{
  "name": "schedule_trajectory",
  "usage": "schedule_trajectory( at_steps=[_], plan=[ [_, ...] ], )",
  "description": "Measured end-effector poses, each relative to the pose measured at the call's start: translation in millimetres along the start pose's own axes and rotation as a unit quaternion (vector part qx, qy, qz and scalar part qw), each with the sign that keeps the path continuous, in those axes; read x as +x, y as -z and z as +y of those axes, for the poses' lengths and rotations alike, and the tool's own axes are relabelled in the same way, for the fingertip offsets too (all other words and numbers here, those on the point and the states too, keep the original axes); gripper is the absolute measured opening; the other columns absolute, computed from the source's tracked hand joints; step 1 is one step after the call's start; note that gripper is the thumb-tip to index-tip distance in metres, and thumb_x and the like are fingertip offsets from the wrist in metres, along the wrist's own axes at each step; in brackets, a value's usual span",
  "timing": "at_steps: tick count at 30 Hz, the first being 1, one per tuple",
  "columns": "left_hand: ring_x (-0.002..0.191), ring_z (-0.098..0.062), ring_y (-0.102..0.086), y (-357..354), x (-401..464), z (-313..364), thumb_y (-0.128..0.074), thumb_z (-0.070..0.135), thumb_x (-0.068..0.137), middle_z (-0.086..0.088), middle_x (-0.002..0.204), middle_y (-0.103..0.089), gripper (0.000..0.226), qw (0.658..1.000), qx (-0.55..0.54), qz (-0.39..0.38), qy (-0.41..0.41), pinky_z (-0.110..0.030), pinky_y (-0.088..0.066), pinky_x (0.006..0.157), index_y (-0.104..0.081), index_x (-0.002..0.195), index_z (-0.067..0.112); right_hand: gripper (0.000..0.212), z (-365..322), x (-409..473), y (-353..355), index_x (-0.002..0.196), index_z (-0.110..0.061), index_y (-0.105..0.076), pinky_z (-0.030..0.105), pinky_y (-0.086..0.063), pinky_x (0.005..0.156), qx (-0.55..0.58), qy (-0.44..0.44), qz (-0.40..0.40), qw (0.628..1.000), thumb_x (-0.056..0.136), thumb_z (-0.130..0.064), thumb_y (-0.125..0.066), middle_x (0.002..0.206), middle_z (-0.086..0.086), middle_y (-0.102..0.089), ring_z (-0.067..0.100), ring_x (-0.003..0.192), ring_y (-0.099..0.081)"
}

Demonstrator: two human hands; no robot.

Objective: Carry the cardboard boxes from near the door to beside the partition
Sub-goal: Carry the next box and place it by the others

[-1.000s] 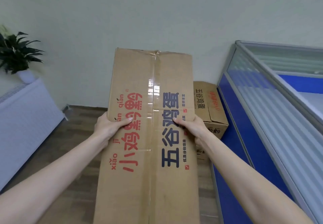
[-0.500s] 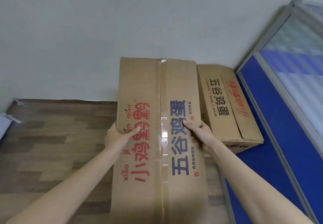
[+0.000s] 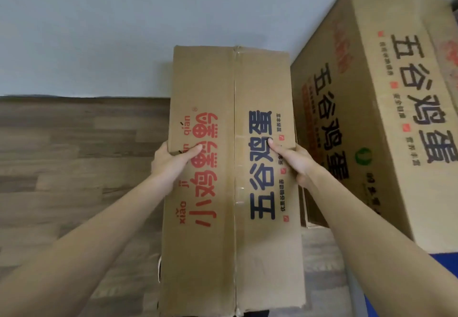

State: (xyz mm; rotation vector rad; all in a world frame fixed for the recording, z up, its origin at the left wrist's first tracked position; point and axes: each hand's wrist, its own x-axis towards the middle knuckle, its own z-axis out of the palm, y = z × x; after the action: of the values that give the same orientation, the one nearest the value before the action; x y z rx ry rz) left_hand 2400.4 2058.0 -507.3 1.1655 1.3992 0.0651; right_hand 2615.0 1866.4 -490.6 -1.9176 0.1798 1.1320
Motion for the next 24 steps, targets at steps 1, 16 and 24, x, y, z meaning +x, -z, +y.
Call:
schedule_trajectory(
  at_steps=[1,16,24],
  plan=[
    [0.108,-0.025,-0.068,-12.8,20.4,-7.6,-0.089,0.055,0.061,0.001,0.117,-0.072,0.084,1.000,0.000,-0.001,0.002,-0.054,-0.053,0.097,-0.055,0.133,0.028,0.055,6.5,23.3,0.4,0.128,-0.023,-0.058,0.038,-0.054,0.077,-0.004,-0.004,0.004,1.000,0.082,-0.041,-0.082,0.110,0.002,-0.075,0.021,0.100,-0.070],
    [0.122,-0.026,-0.060,-125.3,164.4,-28.9,-0.087,0.039,0.073,0.000,0.133,-0.063,0.082,1.000,0.015,-0.022,-0.006,-0.057,-0.049,0.103,-0.045,0.143,0.026,0.091,8.2,196.8,-0.3,0.153,-0.023,-0.040,0.057,-0.044,0.111,-0.107,0.009,0.130,0.986,0.077,-0.045,-0.085,0.149,0.005,-0.052,0.031,0.137,-0.049],
    [0.132,-0.029,-0.054,-149.3,160.1,-40.9,-0.088,0.024,0.074,-0.002,0.143,-0.057,0.098,0.993,0.120,-0.015,-0.005,-0.055,-0.048,0.105,-0.031,0.154,0.029,0.069,22.7,203.3,-1.8,0.154,-0.022,-0.042,0.036,-0.050,0.095,-0.193,0.030,0.136,0.971,0.093,-0.029,-0.073,0.145,0.007,-0.057,0.026,0.128,-0.058]
  ],
)
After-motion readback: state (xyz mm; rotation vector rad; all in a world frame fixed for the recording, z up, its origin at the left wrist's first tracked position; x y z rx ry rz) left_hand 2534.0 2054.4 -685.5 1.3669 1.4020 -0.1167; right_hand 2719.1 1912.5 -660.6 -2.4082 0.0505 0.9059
